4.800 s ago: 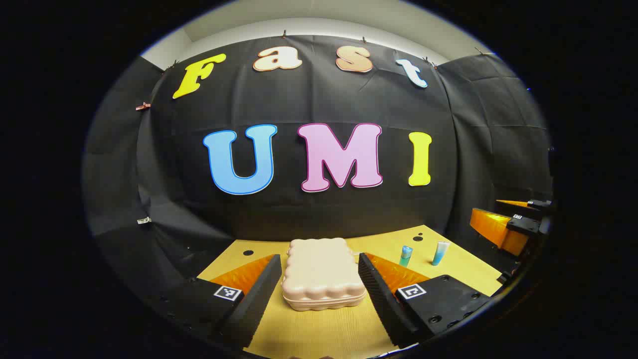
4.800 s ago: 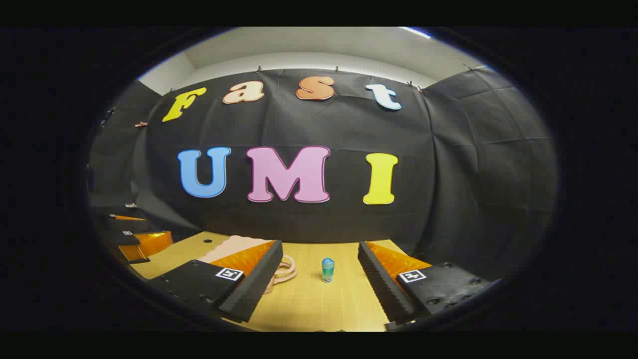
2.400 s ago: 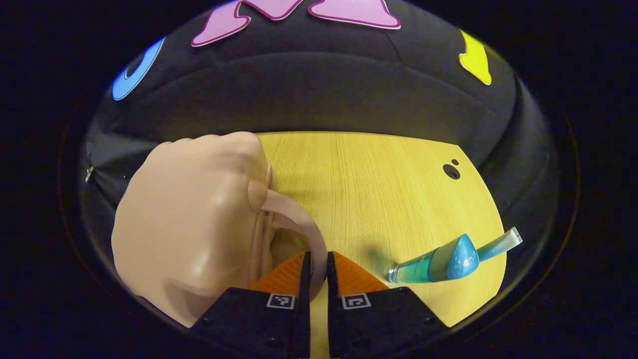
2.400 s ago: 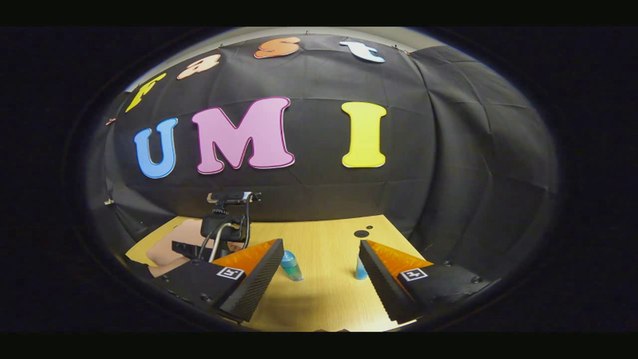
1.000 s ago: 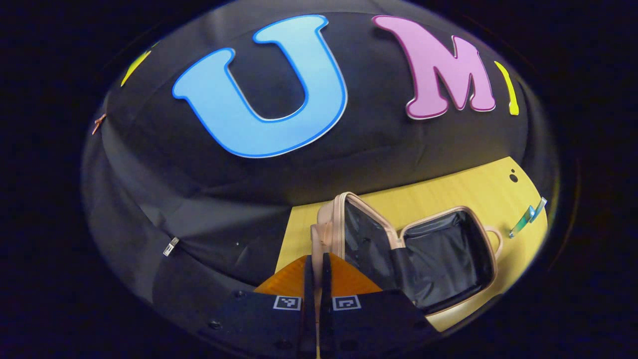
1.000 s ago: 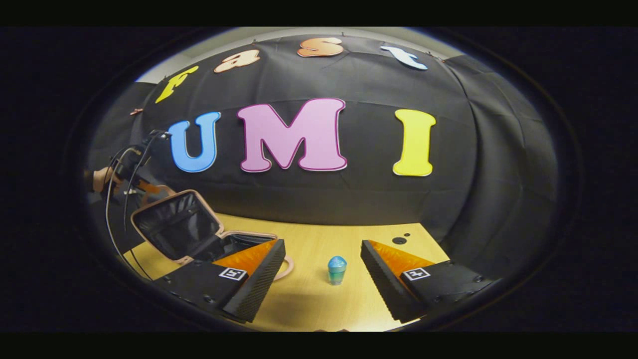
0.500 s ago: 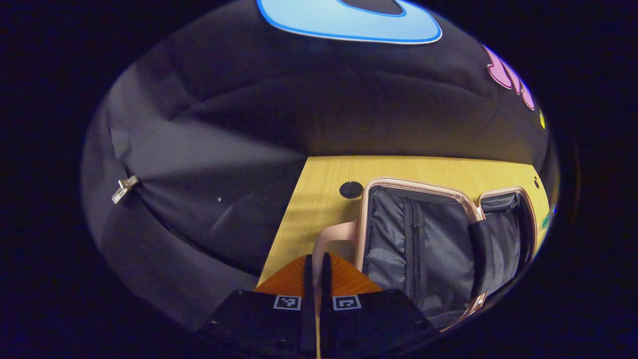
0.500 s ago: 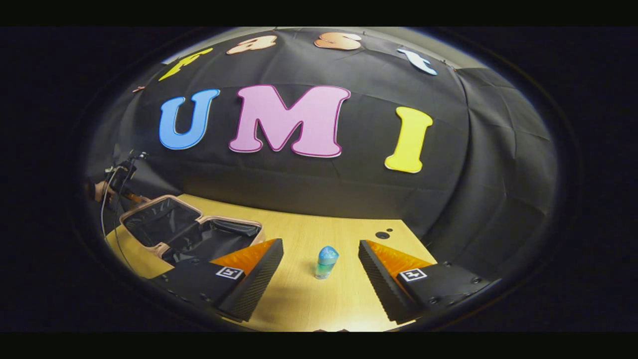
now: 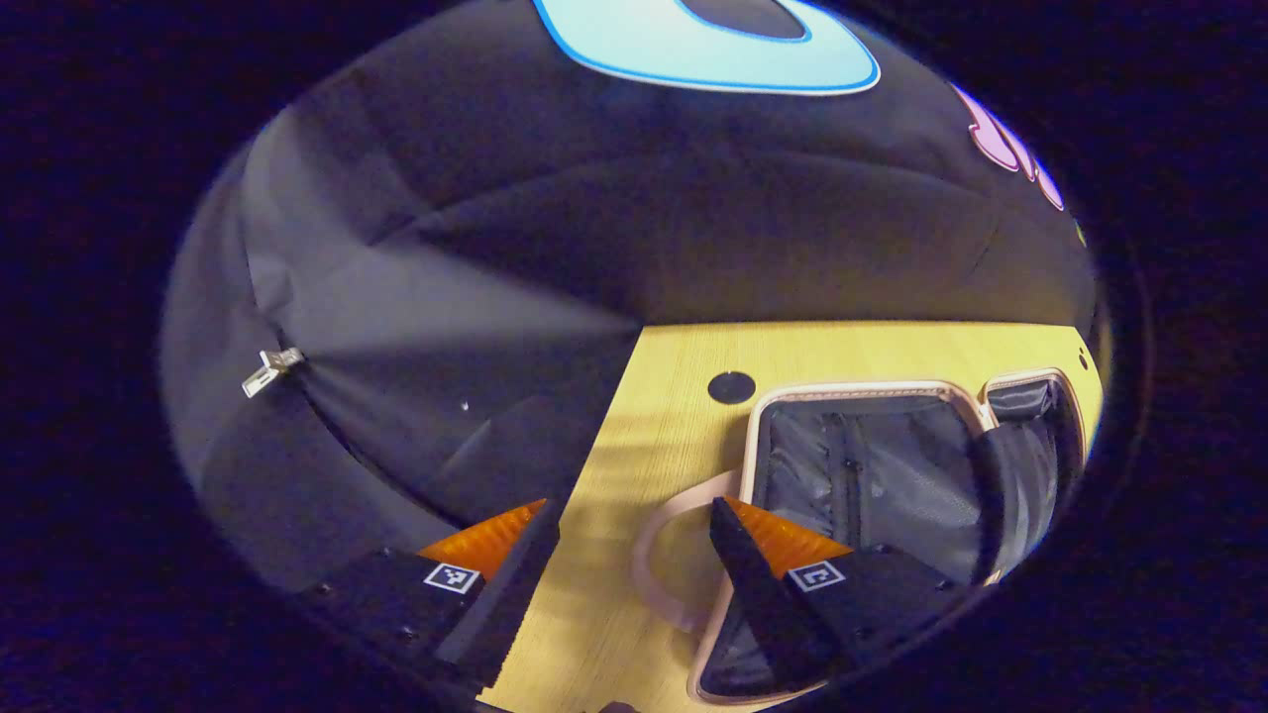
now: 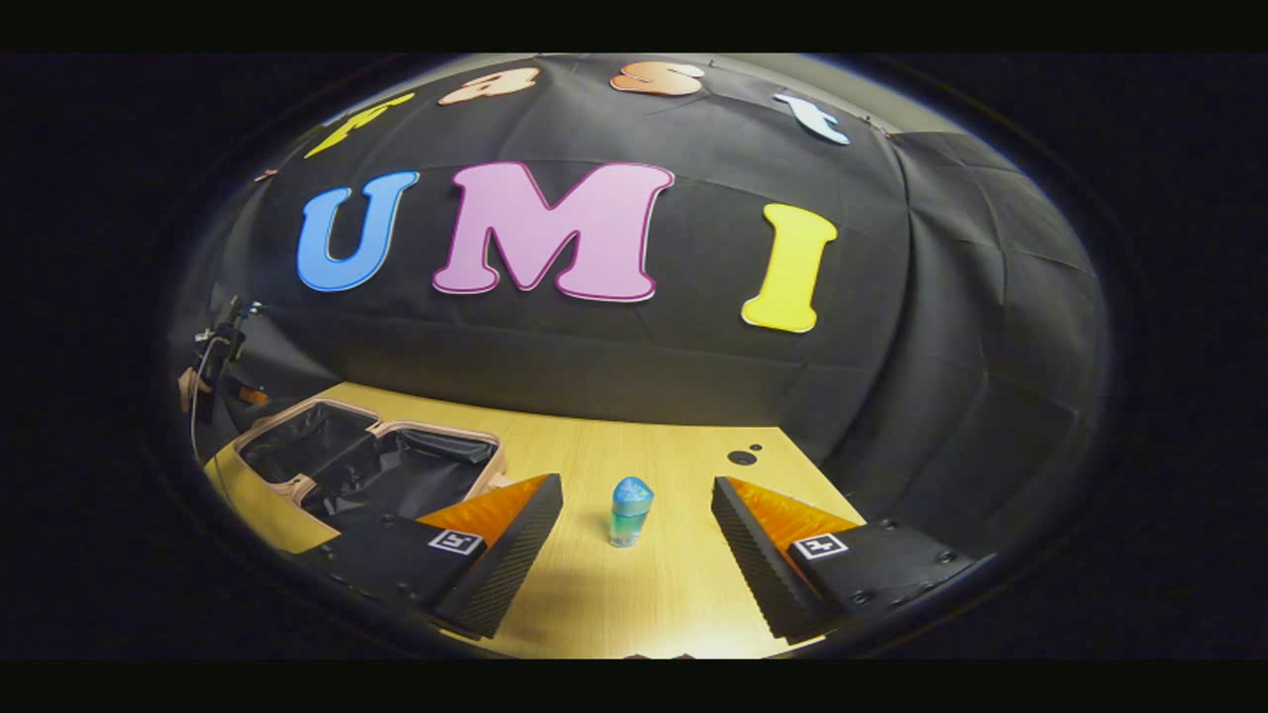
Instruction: First open the suitcase, pack the skin care products into it, and then close the suitcase.
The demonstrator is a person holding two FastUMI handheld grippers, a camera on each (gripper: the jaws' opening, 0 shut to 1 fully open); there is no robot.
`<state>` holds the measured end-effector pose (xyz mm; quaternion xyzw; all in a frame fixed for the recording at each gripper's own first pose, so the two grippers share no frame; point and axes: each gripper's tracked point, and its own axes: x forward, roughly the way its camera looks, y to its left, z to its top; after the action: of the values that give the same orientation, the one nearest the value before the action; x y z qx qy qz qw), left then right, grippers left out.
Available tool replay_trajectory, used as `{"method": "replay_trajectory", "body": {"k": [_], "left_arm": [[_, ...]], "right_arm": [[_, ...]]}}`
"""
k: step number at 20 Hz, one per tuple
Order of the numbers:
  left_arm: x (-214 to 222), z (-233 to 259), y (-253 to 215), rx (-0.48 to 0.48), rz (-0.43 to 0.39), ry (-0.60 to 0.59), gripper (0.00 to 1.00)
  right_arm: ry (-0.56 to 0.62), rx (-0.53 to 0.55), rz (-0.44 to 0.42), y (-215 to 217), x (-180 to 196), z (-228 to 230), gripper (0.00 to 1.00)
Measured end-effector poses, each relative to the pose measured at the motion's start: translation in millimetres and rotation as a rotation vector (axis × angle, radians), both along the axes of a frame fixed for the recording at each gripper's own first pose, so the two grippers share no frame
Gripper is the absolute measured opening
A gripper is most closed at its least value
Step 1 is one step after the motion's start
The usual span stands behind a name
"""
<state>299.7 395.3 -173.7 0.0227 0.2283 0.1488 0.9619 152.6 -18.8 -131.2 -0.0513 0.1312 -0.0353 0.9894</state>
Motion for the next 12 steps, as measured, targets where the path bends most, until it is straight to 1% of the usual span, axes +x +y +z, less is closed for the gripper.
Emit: {"method": "replay_trajectory", "body": {"k": [1, 3, 5, 7, 9, 11, 12], "left_arm": [[-7, 23, -21, 0.000, -0.022, -0.078, 0.97], [-24, 67, -72, -0.030, -0.064, -0.231, 0.96], [-52, 96, -130, -0.054, -0.084, -0.329, 0.96], [-77, 102, -197, -0.122, -0.145, -0.365, 0.96], [-91, 94, -277, -0.205, -0.227, -0.376, 0.96], [-97, 81, -346, -0.241, -0.307, -0.358, 0.97], [-99, 73, -382, -0.252, -0.361, -0.342, 0.95]], "right_arm": [[-0.005, 0.010, -0.013, -6, 0, 2, 0.97], [-0.014, 0.017, -0.035, -19, 1, 6, 0.97], [-0.028, 0.012, -0.053, -34, 0, 10, 0.97], [-0.031, 0.010, -0.067, -49, 0, 11, 0.97], [-0.031, 0.014, -0.076, -62, -1, 10, 0.96], [-0.025, 0.014, -0.083, -77, -3, 6, 0.96], [-0.021, 0.013, -0.088, -83, -4, 3, 0.96]]}}
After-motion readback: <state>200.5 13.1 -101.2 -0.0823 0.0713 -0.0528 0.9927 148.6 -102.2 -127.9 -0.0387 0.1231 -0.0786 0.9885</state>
